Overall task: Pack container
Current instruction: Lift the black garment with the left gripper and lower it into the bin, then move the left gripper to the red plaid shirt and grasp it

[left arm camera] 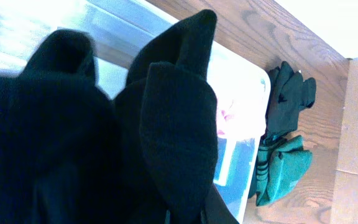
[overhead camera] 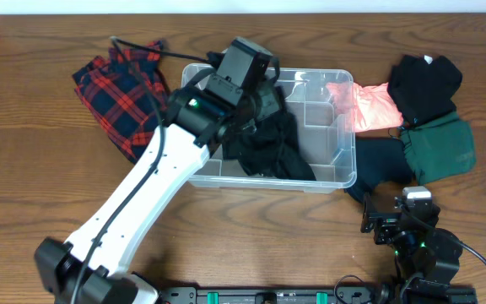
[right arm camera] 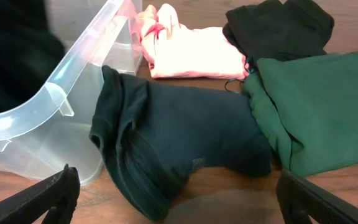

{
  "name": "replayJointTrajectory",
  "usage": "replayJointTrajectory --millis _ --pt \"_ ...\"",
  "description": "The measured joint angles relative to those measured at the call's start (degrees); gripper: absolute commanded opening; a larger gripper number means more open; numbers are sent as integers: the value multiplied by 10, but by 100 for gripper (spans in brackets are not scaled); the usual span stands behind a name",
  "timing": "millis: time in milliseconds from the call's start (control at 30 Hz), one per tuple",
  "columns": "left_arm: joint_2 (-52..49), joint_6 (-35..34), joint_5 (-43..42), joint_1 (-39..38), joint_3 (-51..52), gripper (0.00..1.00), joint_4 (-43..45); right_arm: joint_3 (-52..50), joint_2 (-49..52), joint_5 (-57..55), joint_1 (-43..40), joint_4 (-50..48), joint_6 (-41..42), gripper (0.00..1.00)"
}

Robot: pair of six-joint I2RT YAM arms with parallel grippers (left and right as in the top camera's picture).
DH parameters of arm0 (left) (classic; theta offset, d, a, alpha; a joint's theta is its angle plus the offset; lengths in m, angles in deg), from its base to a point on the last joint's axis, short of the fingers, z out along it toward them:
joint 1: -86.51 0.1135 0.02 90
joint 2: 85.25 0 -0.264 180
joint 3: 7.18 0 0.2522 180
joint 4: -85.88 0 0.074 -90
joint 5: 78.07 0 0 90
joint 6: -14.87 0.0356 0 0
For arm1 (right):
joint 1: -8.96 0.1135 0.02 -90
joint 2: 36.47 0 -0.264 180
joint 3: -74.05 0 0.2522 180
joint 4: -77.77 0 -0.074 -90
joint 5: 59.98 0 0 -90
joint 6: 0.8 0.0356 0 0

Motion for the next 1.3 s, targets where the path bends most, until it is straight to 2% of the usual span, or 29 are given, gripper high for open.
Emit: replayJointTrajectory --millis 133,233,467,633,700,800,833,867,1000,1133,1267,1300 --pt "-26 19 -38 2 4 6 81 0 0 0 0 0 0 99" --pt "-35 31 -61 1 5 6 106 0 0 0 0 0 0 99" --pt "-39 42 -72 1 5 6 88 0 0 0 0 0 0 99" --pt "-67 42 -71 3 3 7 43 0 0 0 0 0 0 99" --pt "-84 42 -70 6 3 17 19 0 0 0 0 0 0 99" --pt "-107 41 -60 16 3 44 -35 0 0 0 0 0 0 99" --pt "-113 41 -52 23 3 66 -62 0 0 0 0 0 0 99" --pt "-116 40 -45 29 3 76 -81 0 0 0 0 0 0 99" --pt "-118 43 -16 96 4 77 -161 0 0 0 0 0 0 99" --pt "-111 78 -26 207 3 77 -162 0 0 0 0 0 0 99" --pt "-88 145 -26 311 -17 91 -162 0 0 0 0 0 0 99" --pt "-81 160 -25 335 -22 92 -161 0 0 0 0 0 0 99"
